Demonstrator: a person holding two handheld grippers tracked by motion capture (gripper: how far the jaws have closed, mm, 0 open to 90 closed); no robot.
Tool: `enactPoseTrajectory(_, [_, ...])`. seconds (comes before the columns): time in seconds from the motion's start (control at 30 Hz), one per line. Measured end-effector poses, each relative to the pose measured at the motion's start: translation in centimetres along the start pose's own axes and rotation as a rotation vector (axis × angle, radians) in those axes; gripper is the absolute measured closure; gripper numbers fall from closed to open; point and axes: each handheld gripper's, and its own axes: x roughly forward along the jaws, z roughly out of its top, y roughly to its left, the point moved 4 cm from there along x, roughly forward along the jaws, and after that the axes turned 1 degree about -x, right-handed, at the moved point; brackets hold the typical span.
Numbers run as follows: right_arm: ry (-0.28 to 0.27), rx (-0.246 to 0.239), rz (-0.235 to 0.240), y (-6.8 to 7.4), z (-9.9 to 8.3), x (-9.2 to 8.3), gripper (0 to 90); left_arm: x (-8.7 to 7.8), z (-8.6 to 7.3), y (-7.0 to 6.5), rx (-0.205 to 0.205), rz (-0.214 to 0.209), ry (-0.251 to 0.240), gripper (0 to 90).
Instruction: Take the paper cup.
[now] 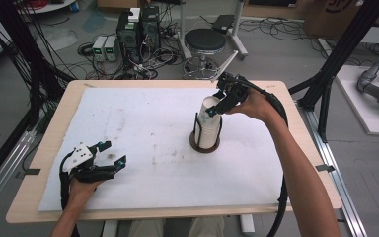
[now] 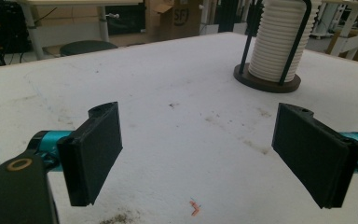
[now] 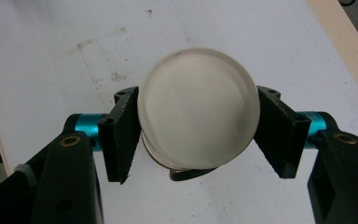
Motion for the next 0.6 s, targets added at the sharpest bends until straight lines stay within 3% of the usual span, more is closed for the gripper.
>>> enactPoseTrajectory(0.6, [-0.017,-0.004,0.002,0.06,0.05,-0.33,36.7,0.01,0.01,0.0,0.004,-0.001,0.0,15.9])
